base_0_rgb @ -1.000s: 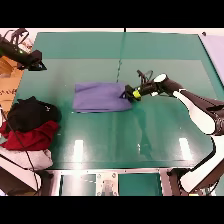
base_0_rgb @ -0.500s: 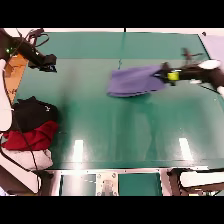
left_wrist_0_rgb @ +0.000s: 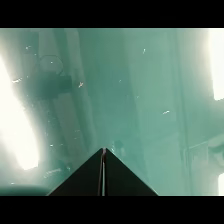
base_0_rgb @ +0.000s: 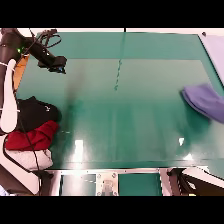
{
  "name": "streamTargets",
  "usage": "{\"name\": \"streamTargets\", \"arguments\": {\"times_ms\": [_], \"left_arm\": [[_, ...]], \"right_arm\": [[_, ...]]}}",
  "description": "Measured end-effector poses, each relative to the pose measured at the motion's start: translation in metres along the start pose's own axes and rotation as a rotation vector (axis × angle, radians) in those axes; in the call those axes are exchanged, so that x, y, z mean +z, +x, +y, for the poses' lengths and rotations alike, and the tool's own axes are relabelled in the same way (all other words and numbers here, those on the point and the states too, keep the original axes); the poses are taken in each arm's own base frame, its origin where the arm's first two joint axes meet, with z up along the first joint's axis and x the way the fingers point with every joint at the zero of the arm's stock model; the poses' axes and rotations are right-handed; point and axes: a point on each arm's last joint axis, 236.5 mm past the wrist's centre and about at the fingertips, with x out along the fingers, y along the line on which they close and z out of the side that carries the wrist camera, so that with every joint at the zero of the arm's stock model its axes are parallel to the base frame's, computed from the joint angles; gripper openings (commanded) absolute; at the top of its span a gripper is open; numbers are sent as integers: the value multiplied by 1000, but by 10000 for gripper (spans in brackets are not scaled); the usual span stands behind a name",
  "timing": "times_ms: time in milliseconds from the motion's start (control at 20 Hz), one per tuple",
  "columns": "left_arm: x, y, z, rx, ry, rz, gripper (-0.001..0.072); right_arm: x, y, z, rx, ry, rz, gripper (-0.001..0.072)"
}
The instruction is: Fold the shirts.
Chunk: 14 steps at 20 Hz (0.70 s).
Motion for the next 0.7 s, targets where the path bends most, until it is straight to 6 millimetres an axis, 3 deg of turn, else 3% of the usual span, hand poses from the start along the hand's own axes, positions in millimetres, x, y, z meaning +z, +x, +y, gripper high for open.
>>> {"name": "streamTargets", "arguments": {"times_ms": [100,250,300,350,400,550,700], "left_arm": [[0,0,-1,-1,1,0,29],[-1,1,-4,-7,4,5,29],[-1,0,-4,-6,4,5,29],[-1,0,-3,-7,2,7,29],[-2,0,-4,-7,2,8,29],[-2,0,-4,-10,3,8,29],[-2,0,-4,-10,5,8,29]], "right_arm": [[-3,-10,-53,-76,86,-27,15],[-23,-21,-115,-188,169,-18,24],[-31,-23,-128,-217,185,-6,213],[-38,-24,-138,-239,197,6,481],[-44,-25,-145,-259,203,19,514],[-64,-41,-166,-357,253,96,354],[-71,-92,-191,-574,349,169,110]]}}
